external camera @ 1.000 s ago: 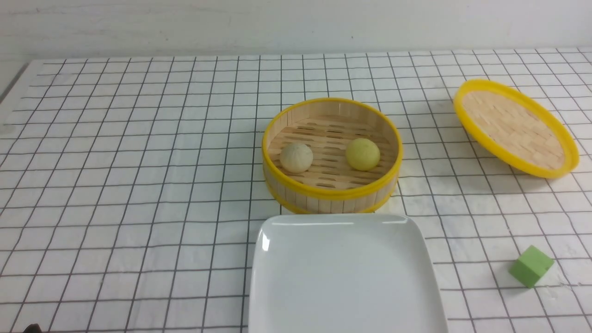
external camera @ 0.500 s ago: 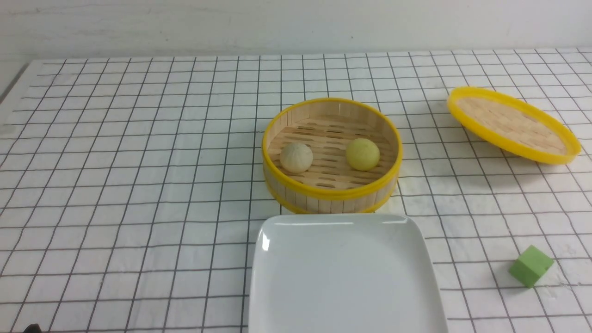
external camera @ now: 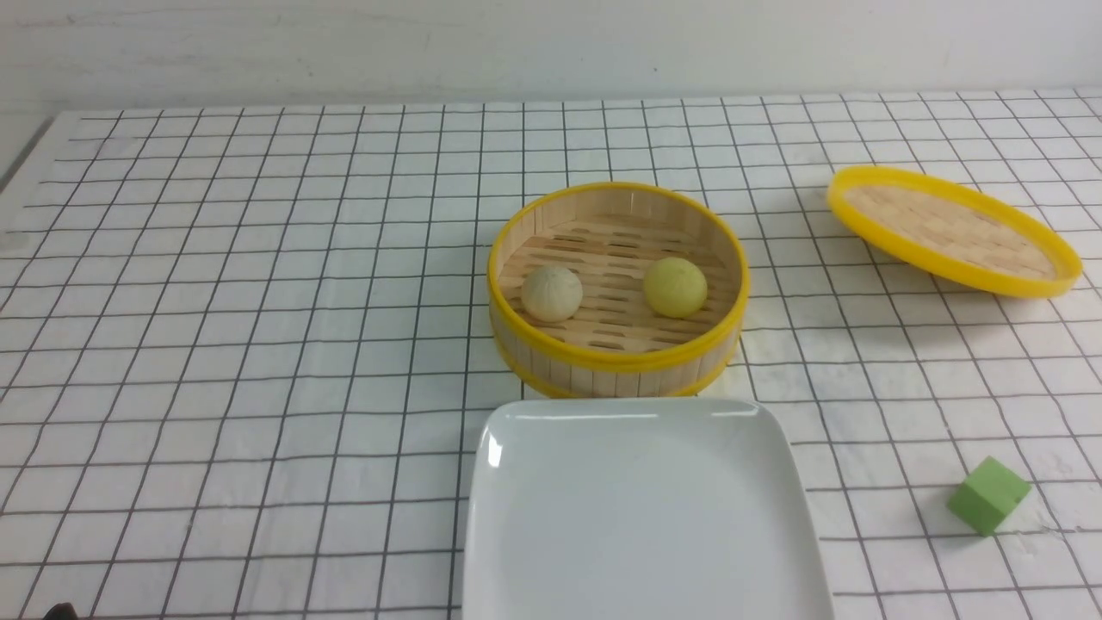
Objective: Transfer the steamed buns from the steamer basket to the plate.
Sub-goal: Use the right arm to grab the steamed stuffed bun that is closest to it
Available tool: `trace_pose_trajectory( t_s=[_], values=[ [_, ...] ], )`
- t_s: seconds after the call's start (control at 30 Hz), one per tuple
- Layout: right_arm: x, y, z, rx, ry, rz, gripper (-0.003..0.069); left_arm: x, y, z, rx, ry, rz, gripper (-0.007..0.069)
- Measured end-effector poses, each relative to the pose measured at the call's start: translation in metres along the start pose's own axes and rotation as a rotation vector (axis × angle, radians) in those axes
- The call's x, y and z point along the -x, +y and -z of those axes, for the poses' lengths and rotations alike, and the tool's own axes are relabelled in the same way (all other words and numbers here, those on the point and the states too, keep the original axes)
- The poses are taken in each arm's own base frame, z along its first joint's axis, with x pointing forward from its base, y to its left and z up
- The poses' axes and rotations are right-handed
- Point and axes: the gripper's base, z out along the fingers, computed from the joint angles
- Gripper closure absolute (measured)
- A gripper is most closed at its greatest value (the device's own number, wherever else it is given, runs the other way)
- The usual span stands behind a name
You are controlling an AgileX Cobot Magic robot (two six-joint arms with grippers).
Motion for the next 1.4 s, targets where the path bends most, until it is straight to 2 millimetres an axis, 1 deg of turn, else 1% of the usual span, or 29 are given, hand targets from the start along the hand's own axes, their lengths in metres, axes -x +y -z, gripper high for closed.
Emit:
trace_pose_trajectory(
  t_s=[0.3, 0.43, 0.6, 0.67, 0.73, 0.83, 0.9, 0.97, 1.0, 1.03, 1.13, 1.4],
  values=[
    [-0.001, 0.000, 0.000, 0.001, 0.007, -0.005, 0.0419, 0.000, 0.000, 0.000, 0.000, 0.000, 0.000, 0.0254],
    [-0.005, 0.001, 0.000, 0.009, 0.051, -0.035, 0.0419, 0.000, 0.000, 0.000, 0.001, 0.000, -0.004, 0.0254],
    [-0.012, 0.003, 0.001, 0.026, 0.136, -0.088, 0.0419, 0.001, 0.002, 0.000, 0.024, -0.008, -0.070, 0.0254],
    [-0.014, 0.003, 0.001, 0.029, 0.157, -0.098, 0.0419, 0.001, 0.002, 0.000, 0.024, -0.017, -0.061, 0.0254],
    [-0.015, 0.003, 0.002, 0.029, 0.168, -0.099, 0.0419, 0.002, 0.001, 0.000, 0.016, -0.035, -0.029, 0.0254],
    [-0.016, 0.004, 0.002, 0.036, 0.183, -0.114, 0.0419, 0.011, -0.002, 0.000, -0.026, -0.132, 0.130, 0.0254],
    [-0.017, 0.005, 0.002, 0.041, 0.189, -0.124, 0.0419, 0.014, -0.002, 0.001, -0.040, -0.168, 0.184, 0.0254],
    [-0.020, 0.006, 0.003, 0.048, 0.221, -0.135, 0.0419, 0.021, -0.003, 0.002, -0.072, -0.237, 0.315, 0.0254],
    [-0.020, 0.006, 0.003, 0.049, 0.225, -0.135, 0.0419, 0.022, -0.003, 0.002, -0.075, -0.248, 0.330, 0.0254],
    [-0.023, 0.006, 0.003, 0.052, 0.256, -0.125, 0.0419, 0.025, -0.003, 0.003, -0.092, -0.278, 0.406, 0.0254],
    [-0.027, 0.007, 0.004, 0.059, 0.300, -0.087, 0.0419, 0.026, -0.003, 0.004, -0.111, -0.295, 0.500, 0.0254],
    [-0.028, 0.008, 0.005, 0.085, 0.319, -0.020, 0.0419, 0.025, -0.004, 0.003, -0.124, -0.278, 0.569, 0.0254]
  ],
)
